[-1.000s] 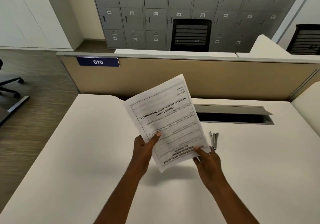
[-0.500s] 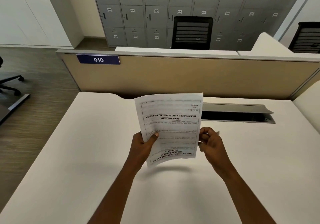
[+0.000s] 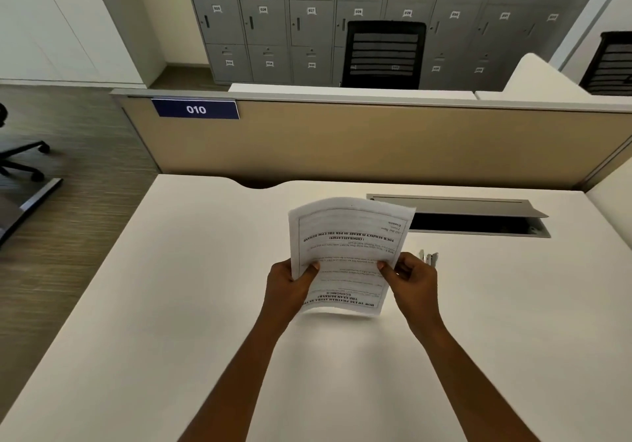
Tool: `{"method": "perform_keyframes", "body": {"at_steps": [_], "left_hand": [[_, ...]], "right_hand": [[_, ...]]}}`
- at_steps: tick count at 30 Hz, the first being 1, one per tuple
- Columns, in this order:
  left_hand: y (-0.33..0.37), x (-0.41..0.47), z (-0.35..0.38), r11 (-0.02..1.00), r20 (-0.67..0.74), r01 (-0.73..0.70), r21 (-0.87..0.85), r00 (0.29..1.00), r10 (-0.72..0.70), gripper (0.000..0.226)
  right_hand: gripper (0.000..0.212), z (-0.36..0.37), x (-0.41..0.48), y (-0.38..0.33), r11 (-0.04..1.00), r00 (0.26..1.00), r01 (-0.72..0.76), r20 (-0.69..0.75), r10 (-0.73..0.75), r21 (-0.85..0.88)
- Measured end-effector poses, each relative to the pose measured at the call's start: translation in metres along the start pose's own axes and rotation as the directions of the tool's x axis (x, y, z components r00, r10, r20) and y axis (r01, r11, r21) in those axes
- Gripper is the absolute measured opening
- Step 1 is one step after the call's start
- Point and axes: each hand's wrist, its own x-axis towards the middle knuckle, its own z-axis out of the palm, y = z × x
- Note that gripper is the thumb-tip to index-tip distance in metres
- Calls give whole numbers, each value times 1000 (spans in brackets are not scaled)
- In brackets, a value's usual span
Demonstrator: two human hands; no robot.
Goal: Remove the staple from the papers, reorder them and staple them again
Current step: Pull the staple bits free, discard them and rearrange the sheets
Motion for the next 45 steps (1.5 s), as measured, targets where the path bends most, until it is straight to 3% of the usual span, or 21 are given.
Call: {"method": "perform_keyframes", "body": {"at_steps": [11, 15, 19, 27, 45], "left_hand": [[-8, -1, 10, 994, -123, -4, -110, 992, -10, 26], [-8, 2, 8, 991, -86, -15, -136, 996, 3, 38], [-6, 2, 10, 993, -44, 28, -117, 998, -34, 22], [-3, 5, 12, 994, -60, 46, -96, 997, -52, 20], [-15, 2, 22, 998, -105, 54, -27, 993, -57, 22]], "right_hand": [[43, 8, -5, 17, 992, 998, -14, 65, 23, -126], [41, 7, -2, 21, 993, 993, -78, 87, 86, -92], [36, 8, 1, 20, 991, 984, -127, 122, 132, -48], [25, 6, 5, 21, 996, 990, -69, 117, 75, -52], [27, 7, 2, 36, 993, 990, -118, 77, 119, -19]]}}
